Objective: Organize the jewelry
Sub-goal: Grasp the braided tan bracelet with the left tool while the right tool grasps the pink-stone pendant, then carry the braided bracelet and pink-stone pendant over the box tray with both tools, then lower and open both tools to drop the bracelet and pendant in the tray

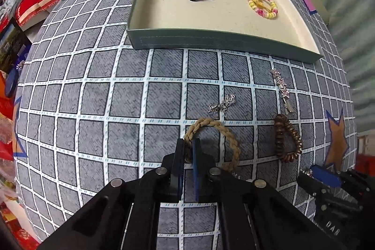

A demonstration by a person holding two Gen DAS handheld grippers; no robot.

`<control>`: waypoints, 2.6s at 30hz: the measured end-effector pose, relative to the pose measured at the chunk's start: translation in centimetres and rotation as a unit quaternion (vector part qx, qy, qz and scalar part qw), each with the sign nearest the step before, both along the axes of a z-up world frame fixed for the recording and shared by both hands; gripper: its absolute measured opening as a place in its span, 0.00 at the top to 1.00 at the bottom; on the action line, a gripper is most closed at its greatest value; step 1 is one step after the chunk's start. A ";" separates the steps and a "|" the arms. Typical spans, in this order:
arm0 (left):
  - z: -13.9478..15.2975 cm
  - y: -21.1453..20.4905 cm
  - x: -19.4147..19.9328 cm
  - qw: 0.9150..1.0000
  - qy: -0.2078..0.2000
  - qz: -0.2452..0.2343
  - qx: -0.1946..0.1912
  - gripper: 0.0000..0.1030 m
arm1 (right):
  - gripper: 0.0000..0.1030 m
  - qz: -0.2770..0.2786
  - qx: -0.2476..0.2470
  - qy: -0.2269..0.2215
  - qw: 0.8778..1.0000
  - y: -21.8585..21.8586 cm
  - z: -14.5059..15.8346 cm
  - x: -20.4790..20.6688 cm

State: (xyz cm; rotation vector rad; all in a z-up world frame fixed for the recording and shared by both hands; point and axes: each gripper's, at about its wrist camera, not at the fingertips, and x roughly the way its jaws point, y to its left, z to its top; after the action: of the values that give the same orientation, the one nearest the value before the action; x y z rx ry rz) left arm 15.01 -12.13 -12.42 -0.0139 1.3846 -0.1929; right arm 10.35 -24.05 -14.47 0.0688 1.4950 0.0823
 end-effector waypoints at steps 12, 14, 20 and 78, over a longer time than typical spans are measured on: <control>3.3 1.8 0.3 0.998 -0.036 0.010 -0.043 0.85 | 0.70 -0.032 0.042 -0.016 0.998 -1.6 4.0 0.2; 4.3 2.0 0.5 0.998 -0.046 0.009 -0.048 0.85 | 0.70 -0.037 0.049 -0.022 0.998 -2.5 4.9 0.6; 6.9 5.7 2.1 0.995 -0.076 0.004 -0.061 0.85 | 0.70 -0.050 0.065 -0.043 0.996 -4.1 7.0 2.5; -0.3 1.1 16.0 0.998 -0.056 0.009 0.030 0.85 | 0.70 -0.031 0.082 -0.043 0.995 -6.6 1.0 23.8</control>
State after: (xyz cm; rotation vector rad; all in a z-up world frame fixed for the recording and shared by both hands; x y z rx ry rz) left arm 30.96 -11.02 -12.69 0.0341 1.2783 -0.1348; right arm 34.14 -30.64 -13.47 0.2413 1.3974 0.1557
